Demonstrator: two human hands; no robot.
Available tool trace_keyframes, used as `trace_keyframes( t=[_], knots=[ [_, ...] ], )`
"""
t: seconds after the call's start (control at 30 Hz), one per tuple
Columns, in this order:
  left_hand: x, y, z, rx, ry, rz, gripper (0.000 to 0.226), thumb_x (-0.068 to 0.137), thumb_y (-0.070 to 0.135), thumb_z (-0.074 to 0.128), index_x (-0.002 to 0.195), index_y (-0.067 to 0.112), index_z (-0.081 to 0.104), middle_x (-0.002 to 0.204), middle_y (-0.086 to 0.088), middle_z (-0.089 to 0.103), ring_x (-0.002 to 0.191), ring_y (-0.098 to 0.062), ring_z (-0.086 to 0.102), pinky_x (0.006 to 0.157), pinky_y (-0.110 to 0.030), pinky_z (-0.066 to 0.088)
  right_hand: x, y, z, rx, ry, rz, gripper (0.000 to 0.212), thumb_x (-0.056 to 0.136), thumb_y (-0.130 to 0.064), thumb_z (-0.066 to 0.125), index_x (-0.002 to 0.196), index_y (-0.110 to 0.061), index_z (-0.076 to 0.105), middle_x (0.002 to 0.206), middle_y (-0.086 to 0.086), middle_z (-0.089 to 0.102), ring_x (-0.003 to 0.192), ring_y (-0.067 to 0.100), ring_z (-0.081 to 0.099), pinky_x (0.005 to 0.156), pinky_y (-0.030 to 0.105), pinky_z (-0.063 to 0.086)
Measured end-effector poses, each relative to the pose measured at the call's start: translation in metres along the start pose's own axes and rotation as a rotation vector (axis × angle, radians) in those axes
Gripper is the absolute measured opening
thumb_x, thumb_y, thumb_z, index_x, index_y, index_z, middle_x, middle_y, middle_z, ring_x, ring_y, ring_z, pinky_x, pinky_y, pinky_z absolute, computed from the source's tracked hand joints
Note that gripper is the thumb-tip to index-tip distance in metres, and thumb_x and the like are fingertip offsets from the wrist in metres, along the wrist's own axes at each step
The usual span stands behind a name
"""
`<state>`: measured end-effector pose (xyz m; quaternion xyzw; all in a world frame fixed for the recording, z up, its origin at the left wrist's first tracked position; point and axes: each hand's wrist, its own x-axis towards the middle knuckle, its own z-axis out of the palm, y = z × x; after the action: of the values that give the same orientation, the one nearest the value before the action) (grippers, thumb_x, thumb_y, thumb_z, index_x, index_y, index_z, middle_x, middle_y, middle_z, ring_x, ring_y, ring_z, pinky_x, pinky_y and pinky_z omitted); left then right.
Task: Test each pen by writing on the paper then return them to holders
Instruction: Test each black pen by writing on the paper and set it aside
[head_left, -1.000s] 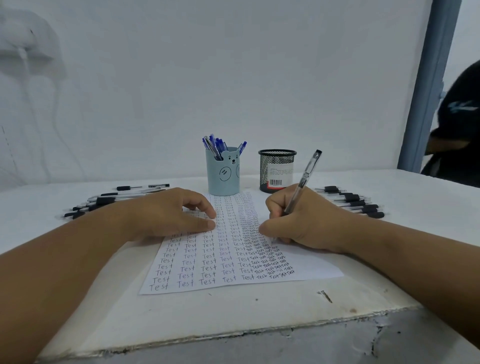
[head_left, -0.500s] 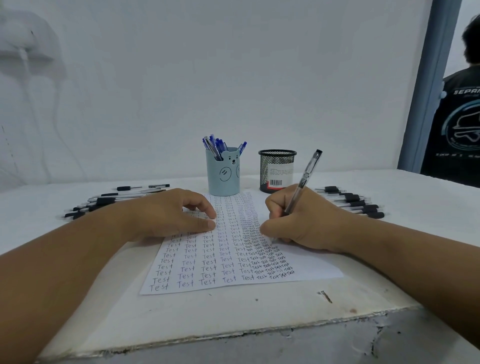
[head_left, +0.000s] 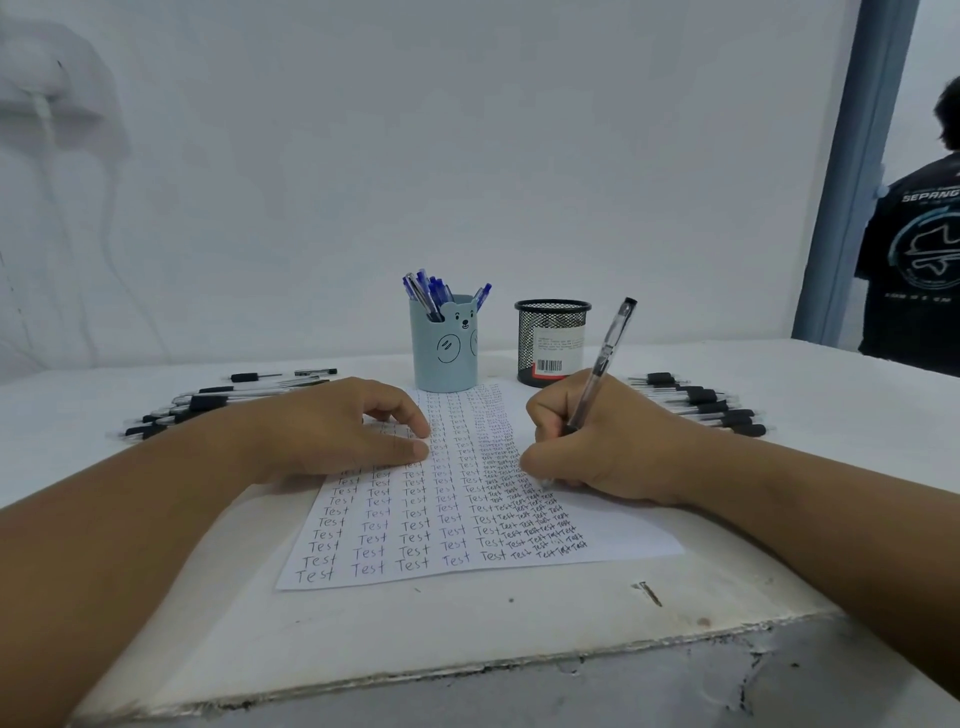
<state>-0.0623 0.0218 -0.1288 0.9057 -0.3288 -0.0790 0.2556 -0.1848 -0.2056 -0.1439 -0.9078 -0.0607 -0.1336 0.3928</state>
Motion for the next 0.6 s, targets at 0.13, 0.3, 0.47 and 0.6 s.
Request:
trace_keyframes(
  t=[0.13, 0.3, 0.47, 0.6],
  knots=[
    [0.0001, -0.0004, 0.0004, -0.001, 0.004, 0.002, 0.02, 0.083, 0.051, 0.074, 0.101, 0.044, 0.071, 0.119, 0.025, 0.054, 0.102, 0.013, 0.046, 0.096, -0.026, 0.034, -0.0004, -0.0013, 0.0002, -0.002, 0.014, -0.017, 0.031, 0.069, -0.016, 0.07, 0.054, -0.013, 0.043, 0.069, 0.033, 0.051, 0.057, 0.02, 0.042, 0.057, 0.029, 0.033],
    [0.0006, -0.0014, 0.0, -0.001, -0.002, -0.001, 0.021, 0.082, 0.052, 0.074, 0.102, 0.044, 0.071, 0.121, 0.025, 0.054, 0.103, 0.013, 0.046, 0.096, -0.027, 0.034, 0.0005, 0.0, 0.0006, -0.018, 0.023, -0.027, 0.03, 0.069, -0.015, 0.069, 0.054, -0.013, 0.043, 0.07, 0.033, 0.052, 0.058, 0.019, 0.041, 0.058, 0.032, 0.032],
    [0.0002, 0.0, 0.0, 0.003, -0.001, -0.002, 0.02, 0.083, 0.052, 0.073, 0.102, 0.045, 0.071, 0.119, 0.024, 0.054, 0.1, 0.012, 0.046, 0.095, -0.026, 0.034, 0.0024, 0.0028, 0.001, -0.025, 0.013, -0.032, 0.031, 0.066, -0.019, 0.068, 0.055, -0.01, 0.041, 0.069, 0.034, 0.052, 0.058, 0.02, 0.042, 0.058, 0.032, 0.032],
    [0.0004, -0.0009, 0.0001, -0.012, -0.003, -0.011, 0.019, 0.082, 0.051, 0.074, 0.1, 0.046, 0.071, 0.121, 0.024, 0.053, 0.101, 0.013, 0.045, 0.097, -0.027, 0.034, 0.0024, 0.0035, 0.0014, -0.023, 0.015, -0.033, 0.03, 0.066, -0.02, 0.068, 0.054, -0.01, 0.042, 0.067, 0.033, 0.052, 0.057, 0.021, 0.042, 0.058, 0.03, 0.032]
  ],
)
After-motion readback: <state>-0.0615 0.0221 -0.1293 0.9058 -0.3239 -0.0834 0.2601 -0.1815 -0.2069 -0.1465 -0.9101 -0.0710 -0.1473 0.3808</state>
